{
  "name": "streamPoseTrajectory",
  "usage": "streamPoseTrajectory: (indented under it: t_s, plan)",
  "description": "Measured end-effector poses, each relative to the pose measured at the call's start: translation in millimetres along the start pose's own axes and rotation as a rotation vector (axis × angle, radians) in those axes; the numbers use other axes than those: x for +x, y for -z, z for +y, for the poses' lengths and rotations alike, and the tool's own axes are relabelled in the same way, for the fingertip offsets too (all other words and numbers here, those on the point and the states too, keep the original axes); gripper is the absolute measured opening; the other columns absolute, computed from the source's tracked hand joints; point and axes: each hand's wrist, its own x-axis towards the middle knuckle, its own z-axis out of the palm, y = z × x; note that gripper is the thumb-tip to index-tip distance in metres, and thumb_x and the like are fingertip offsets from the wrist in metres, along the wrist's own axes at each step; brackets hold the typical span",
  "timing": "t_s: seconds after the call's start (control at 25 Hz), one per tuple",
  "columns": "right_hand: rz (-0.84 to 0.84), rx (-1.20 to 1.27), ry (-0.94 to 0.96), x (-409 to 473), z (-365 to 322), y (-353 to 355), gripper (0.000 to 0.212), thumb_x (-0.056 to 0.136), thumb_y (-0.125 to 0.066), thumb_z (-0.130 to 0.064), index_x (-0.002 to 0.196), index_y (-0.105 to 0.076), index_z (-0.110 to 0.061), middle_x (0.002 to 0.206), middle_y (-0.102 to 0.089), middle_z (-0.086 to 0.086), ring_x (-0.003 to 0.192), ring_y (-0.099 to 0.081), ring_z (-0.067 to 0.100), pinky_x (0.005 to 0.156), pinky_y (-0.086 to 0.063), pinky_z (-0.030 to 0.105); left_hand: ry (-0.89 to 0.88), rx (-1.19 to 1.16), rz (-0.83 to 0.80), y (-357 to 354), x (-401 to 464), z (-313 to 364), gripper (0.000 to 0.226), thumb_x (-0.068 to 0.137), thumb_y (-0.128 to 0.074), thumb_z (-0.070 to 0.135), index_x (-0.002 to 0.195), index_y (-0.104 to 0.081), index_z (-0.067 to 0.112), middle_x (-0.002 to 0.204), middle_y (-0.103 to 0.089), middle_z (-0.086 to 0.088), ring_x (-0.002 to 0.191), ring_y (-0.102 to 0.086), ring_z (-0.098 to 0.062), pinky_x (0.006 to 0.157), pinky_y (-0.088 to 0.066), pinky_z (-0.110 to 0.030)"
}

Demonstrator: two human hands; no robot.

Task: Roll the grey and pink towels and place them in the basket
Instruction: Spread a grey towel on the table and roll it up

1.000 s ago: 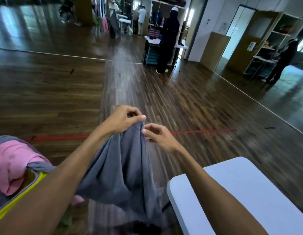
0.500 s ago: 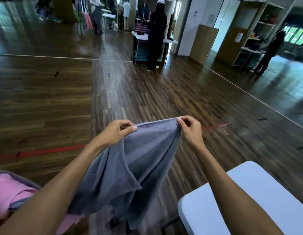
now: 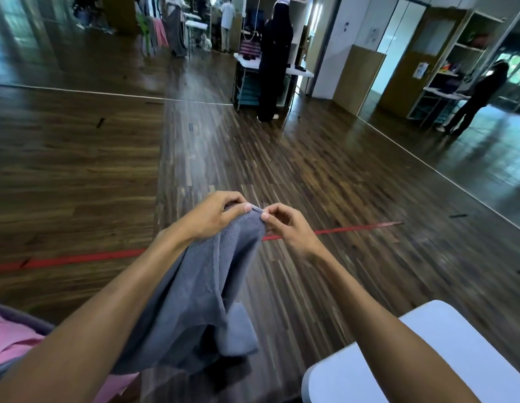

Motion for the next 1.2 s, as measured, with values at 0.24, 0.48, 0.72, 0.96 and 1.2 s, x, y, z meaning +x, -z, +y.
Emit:
streamPoseTrajectory:
  t_s: [0.24,0.48,0.72,0.96,1.2]
  plan:
    - [0.171,-0.329,0.124,28,0,45,0.011,0.096,-0.060,-0.014,0.090,-0.067,-0.008,0.080,-0.063,-0.004,0.074,-0.054,0.002,0.069,-0.041,0.019,0.028,0.351,-0.022,-8,3,-32,0.007,0.083,-0.052,0.014,0.081,-0.056,0.019,0.068,-0.056,0.000,0.065,-0.054,-0.020,0.062,-0.042,-0.036]
    - [0.421,-0.470,0.037,34,37,82,0.006,0.092,-0.064,-0.014,0.087,-0.068,-0.014,0.081,-0.069,-0.001,0.073,-0.062,0.006,0.074,-0.051,0.032,0.168,0.351,0.146,-5,5,-40,0.013,0.083,-0.054,0.007,0.084,-0.067,0.012,0.067,-0.063,-0.003,0.066,-0.059,-0.017,0.061,-0.037,-0.029]
    - [-0.143,-0.173,0.018,30,20,-10,0.027,0.093,-0.065,-0.020,0.118,-0.064,-0.009,0.104,-0.068,0.002,0.094,-0.066,0.007,0.086,-0.053,0.025,0.069,0.077,0.150,-8,10,-1,0.021,0.092,-0.049,0.007,0.087,-0.068,0.016,0.055,-0.057,0.013,0.050,-0.048,-0.003,0.050,-0.031,-0.015]
    - [-0.084,-0.014,0.060,38,14,-18,0.014,0.097,-0.058,-0.014,0.094,-0.063,-0.002,0.083,-0.064,0.003,0.077,-0.058,0.010,0.073,-0.048,0.029,0.093,0.123,0.200,2,0,-13,0.014,0.088,-0.055,0.007,0.090,-0.065,0.017,0.065,-0.058,0.007,0.058,-0.052,-0.001,0.058,-0.038,-0.015]
    - [0.149,-0.399,0.109,38,21,30,0.013,0.094,-0.063,-0.021,0.085,-0.068,-0.013,0.077,-0.066,-0.002,0.071,-0.056,0.004,0.069,-0.045,0.028,0.225,0.273,0.131,-14,-1,-31,0.008,0.080,-0.060,0.013,0.084,-0.067,0.015,0.068,-0.064,0.000,0.063,-0.059,-0.016,0.062,-0.041,-0.028]
